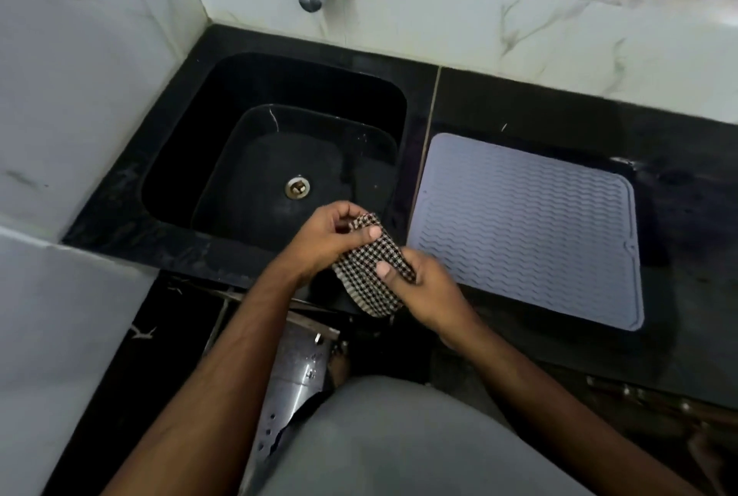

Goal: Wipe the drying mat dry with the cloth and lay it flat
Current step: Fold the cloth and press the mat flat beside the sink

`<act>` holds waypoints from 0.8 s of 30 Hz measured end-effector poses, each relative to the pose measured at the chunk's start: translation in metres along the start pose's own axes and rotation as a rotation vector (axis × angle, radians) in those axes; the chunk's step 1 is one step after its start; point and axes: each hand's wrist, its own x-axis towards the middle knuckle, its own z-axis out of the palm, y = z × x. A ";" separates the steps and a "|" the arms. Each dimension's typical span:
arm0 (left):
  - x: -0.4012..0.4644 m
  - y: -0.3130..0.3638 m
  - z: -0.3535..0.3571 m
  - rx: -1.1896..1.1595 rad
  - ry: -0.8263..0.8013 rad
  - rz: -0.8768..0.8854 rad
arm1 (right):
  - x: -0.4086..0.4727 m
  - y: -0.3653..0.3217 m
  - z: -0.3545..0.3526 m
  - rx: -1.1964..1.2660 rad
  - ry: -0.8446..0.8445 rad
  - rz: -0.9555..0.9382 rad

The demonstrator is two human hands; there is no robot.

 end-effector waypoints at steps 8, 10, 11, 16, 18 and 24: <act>0.023 -0.012 0.032 0.491 0.004 0.166 | -0.021 0.027 0.016 0.109 0.075 0.206; 0.027 -0.021 0.038 0.819 0.042 0.190 | -0.021 0.024 0.015 0.046 0.050 0.230; 0.028 -0.026 0.042 0.989 0.071 0.181 | -0.022 0.026 0.015 -0.052 0.036 0.216; 0.022 -0.042 0.050 1.036 0.201 0.161 | -0.023 0.035 0.021 -0.360 0.047 0.170; 0.024 -0.041 0.048 1.112 0.222 0.148 | -0.020 0.038 0.026 -0.368 0.044 0.165; 0.030 -0.034 0.040 1.010 0.189 0.134 | -0.010 0.037 0.034 -0.284 0.033 0.211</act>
